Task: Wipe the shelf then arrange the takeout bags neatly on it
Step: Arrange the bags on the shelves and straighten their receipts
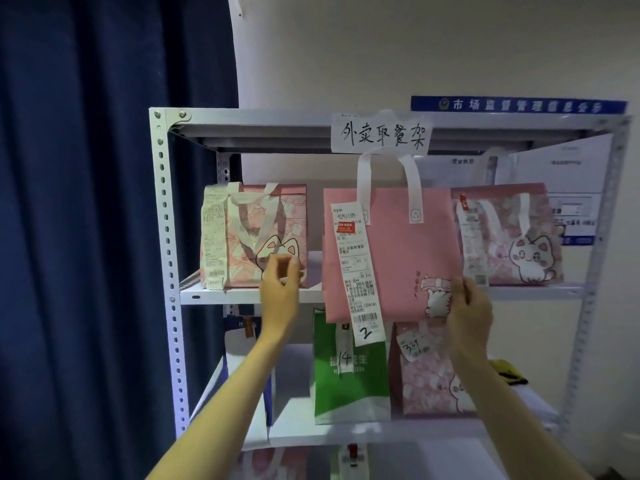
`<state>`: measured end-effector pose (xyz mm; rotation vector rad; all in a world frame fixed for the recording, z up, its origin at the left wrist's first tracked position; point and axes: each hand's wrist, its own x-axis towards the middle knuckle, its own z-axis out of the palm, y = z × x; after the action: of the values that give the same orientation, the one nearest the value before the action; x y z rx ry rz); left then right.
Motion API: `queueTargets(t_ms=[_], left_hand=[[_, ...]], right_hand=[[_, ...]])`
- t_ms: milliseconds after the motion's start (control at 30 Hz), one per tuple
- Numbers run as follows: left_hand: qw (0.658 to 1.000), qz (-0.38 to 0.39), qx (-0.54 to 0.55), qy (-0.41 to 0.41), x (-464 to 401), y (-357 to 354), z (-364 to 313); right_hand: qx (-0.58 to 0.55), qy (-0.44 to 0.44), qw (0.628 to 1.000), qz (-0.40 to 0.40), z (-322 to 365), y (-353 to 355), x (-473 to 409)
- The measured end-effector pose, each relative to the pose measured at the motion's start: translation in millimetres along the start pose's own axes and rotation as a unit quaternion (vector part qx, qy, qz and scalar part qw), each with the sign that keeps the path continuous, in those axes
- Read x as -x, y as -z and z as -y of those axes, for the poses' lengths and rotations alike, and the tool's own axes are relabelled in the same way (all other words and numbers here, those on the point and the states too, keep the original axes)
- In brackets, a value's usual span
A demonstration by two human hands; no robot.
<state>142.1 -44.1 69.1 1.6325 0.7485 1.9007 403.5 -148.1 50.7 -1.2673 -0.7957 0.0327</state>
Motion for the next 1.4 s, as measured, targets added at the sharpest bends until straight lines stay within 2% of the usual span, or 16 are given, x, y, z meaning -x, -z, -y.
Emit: queueTargets(t_ms=[100, 200, 333, 500, 667, 833, 1033, 1167, 1400], left_hand=[[0.996, 0.08, 0.037, -0.012, 19.2, -29.5, -11.0], [0.995, 0.098, 0.028, -0.017, 28.9, -49.4, -13.1], [0.998, 0.062, -0.024, 0.002, 22.9, -66.9, 0.2], [0.996, 0.026, -0.082, 0.027, 4.3, -83.4, 22.7], [0.989, 0.025, -0.132, 0.053, -14.6, -103.7, 37.3], [0.985, 0.038, -0.138, 0.094, -28.0, -122.0, 45.1], [0.979, 0.042, -0.148, 0.13, -35.8, -131.3, 54.1], [0.981, 0.028, -0.132, 0.136, -32.3, -128.3, 49.4], [0.993, -0.081, -0.05, 0.071, 7.1, -112.9, 42.3]], right_hand=[[-0.009, 0.013, 1.0, -0.01, 4.7, 2.8, -7.0], [-0.014, 0.025, 1.0, 0.001, 9.0, 1.5, -14.5], [-0.016, 0.042, 0.997, 0.055, -7.7, -14.8, -32.9], [-0.022, 0.016, 0.991, 0.129, -39.4, -41.6, -59.5], [0.009, 0.008, 0.987, 0.157, -65.2, -57.4, -81.6], [0.103, 0.019, 0.979, 0.174, -88.8, -67.9, -104.4], [0.156, 0.028, 0.969, 0.191, -98.4, -74.7, -114.3], [0.138, 0.018, 0.973, 0.184, -105.6, -76.9, -114.5], [0.026, 0.065, 0.982, 0.173, -93.6, -43.9, -83.4]])
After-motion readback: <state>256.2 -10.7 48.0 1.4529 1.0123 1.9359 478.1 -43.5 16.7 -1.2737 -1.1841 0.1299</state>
